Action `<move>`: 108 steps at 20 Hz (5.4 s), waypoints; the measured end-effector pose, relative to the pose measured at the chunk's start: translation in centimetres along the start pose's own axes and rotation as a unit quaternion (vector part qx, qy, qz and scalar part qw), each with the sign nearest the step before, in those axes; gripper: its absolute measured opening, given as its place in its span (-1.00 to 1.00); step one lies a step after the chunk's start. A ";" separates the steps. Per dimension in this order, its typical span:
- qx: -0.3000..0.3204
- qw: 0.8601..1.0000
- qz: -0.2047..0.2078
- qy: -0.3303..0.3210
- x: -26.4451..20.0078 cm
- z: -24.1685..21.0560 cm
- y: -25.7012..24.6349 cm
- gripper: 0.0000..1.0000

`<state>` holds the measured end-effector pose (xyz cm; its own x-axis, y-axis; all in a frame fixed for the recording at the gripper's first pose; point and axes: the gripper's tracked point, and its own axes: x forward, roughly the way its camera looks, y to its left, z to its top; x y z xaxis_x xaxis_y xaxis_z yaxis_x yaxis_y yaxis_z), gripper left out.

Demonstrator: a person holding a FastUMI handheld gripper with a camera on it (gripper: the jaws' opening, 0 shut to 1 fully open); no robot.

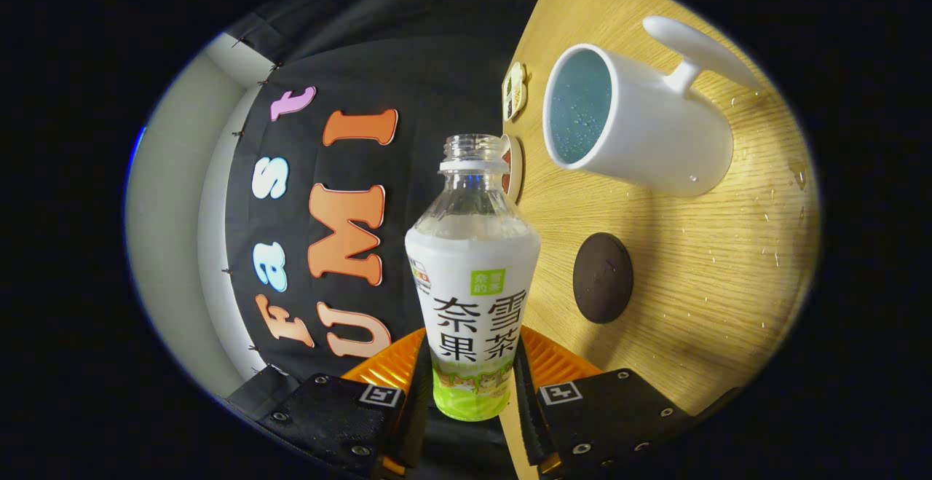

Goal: Take the bottle from table, then pour the juice into the cup, finally place the bottle on the coaster

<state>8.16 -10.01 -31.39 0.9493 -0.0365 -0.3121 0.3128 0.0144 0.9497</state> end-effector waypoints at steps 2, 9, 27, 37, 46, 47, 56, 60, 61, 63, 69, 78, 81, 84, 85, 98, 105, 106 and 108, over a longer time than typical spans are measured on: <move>0.014 1.000 0.003 -0.004 -0.1 0.4 0.3 0.09; 0.065 0.998 0.018 -0.015 -0.4 1.1 0.7 0.08; 0.113 0.993 0.034 -0.030 -0.6 2.4 1.3 0.09; 0.138 0.989 0.041 -0.034 -0.7 2.8 1.7 0.08; 0.163 0.985 0.051 -0.036 -0.1 2.8 2.3 0.08; 0.165 0.984 0.052 -0.036 -0.1 2.8 2.3 0.08; 0.194 0.979 0.049 -0.042 -0.2 3.4 2.5 0.08; 0.213 0.975 0.049 -0.043 -0.2 3.8 2.8 0.08; 0.217 0.974 0.050 -0.043 -0.2 3.9 2.9 0.08; 0.224 0.972 0.052 -0.044 -0.3 3.9 3.0 0.09; 0.248 0.966 0.061 -0.044 -0.1 4.2 3.6 0.09; 0.298 0.950 0.080 -0.044 0.3 4.2 4.8 0.09; 0.315 0.944 0.084 -0.046 0.4 4.2 5.3 0.09; 0.334 0.937 0.092 -0.048 0.3 4.6 5.6 0.09; 0.341 0.934 0.095 -0.049 0.3 4.6 5.7 0.09; 0.259 0.964 0.052 -0.041 0.6 3.5 3.7 0.08; 0.067 0.997 0.009 -0.026 1.0 1.9 0.3 0.08; 0.037 0.999 0.014 -0.028 1.0 2.1 0.5 0.08; -0.041 0.999 0.013 -0.033 1.3 2.4 1.2 0.08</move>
<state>9.69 -12.40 -30.60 0.9537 -0.1016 -0.2831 0.2927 0.0973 0.9512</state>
